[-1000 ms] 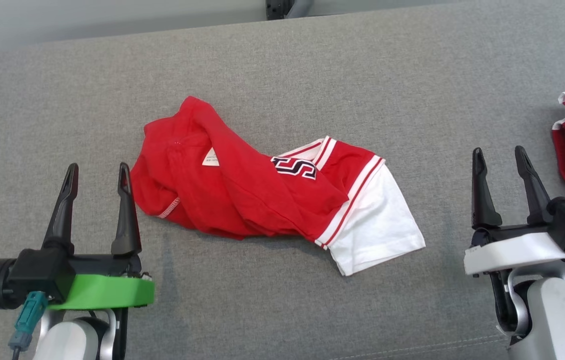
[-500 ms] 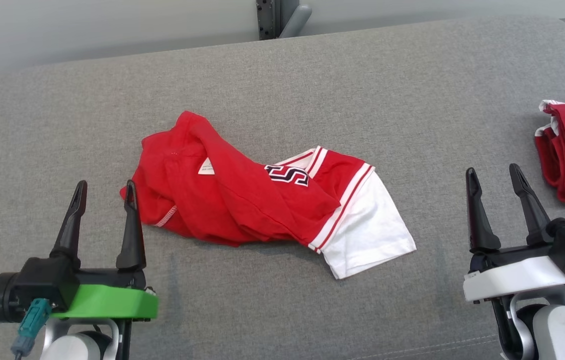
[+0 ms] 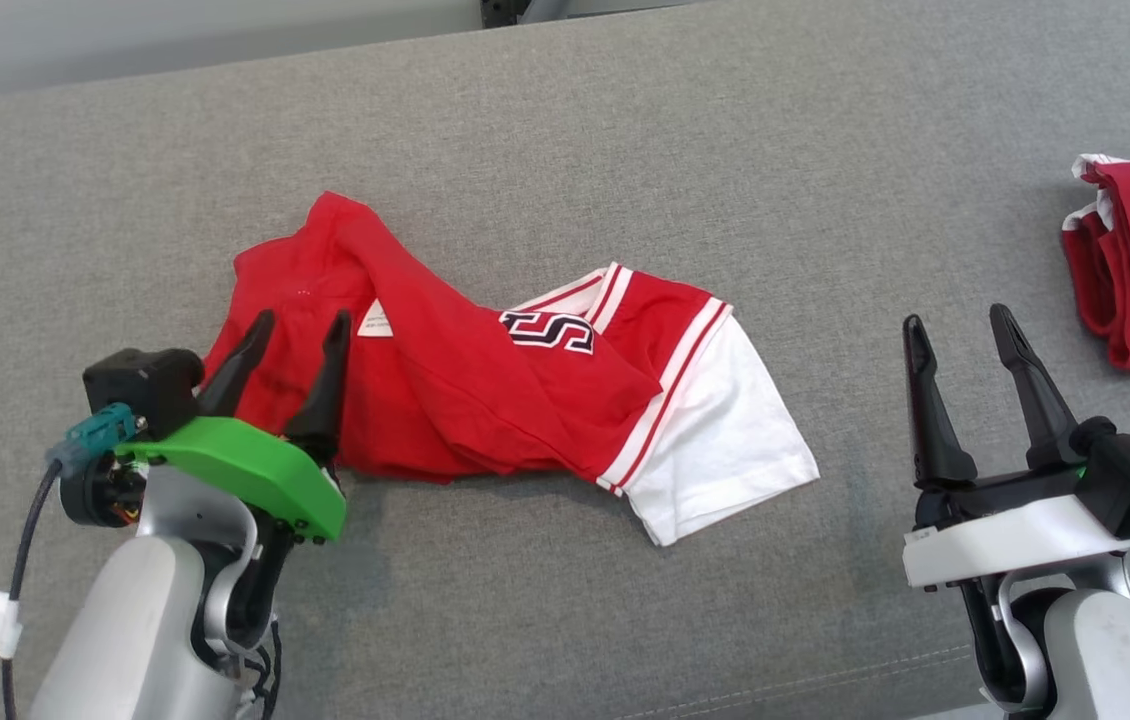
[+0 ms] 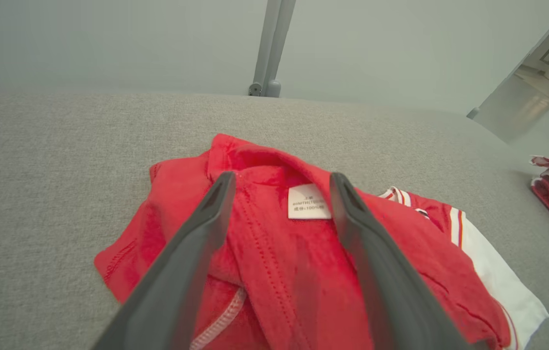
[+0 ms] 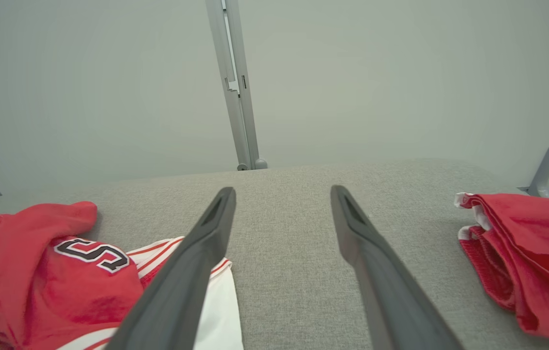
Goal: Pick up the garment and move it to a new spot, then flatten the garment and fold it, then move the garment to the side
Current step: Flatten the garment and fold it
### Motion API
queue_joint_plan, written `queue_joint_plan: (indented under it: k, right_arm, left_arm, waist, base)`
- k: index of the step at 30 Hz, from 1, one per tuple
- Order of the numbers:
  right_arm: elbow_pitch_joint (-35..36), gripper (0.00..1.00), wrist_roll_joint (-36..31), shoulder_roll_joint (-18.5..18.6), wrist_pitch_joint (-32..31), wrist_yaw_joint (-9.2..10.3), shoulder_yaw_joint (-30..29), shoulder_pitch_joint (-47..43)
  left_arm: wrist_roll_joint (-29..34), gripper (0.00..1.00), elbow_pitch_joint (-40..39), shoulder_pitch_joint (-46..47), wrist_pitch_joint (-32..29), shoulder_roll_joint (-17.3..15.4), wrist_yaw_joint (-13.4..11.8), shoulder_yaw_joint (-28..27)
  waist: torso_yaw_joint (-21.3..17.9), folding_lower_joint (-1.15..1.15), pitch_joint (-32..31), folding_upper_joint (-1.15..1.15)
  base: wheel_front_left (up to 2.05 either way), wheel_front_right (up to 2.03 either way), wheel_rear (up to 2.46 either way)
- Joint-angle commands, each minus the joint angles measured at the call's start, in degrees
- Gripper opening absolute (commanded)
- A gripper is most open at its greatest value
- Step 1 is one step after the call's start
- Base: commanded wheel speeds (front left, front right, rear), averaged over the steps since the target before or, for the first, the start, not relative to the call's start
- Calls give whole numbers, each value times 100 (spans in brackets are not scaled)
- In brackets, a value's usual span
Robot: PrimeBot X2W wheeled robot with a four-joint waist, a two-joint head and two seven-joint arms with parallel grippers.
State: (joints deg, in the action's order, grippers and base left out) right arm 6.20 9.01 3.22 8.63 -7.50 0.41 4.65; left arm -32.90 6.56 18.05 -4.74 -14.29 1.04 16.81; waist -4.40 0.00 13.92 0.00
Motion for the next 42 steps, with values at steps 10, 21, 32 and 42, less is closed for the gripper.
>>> queue_joint_plan:
  k: [10,21,32,42]
  right_arm:
    - [-192,100,70,-16,148,2,6,177]
    - [-318,100,93,-23,207,3,-28,253]
    - [-170,100,128,-25,67,3,-280,110]
    - [-187,100,147,-26,17,2,-261,225]
  left_arm:
    - [-482,100,1135,574,-20,25,220,-264]
    - [-516,0,791,430,207,-8,389,-174]
    - [-480,0,-1401,-386,-28,-595,95,-458]
    - [-561,0,-2282,-1456,-509,-825,-486,-668]
  waist:
    - [-222,0,283,0]
    - [-90,0,271,0]
    - [345,0,228,0]
    - [476,0,277,0]
  base:
    - [0,0,0]
    - [0,0,0]
    - [0,0,0]
    - [0,0,0]
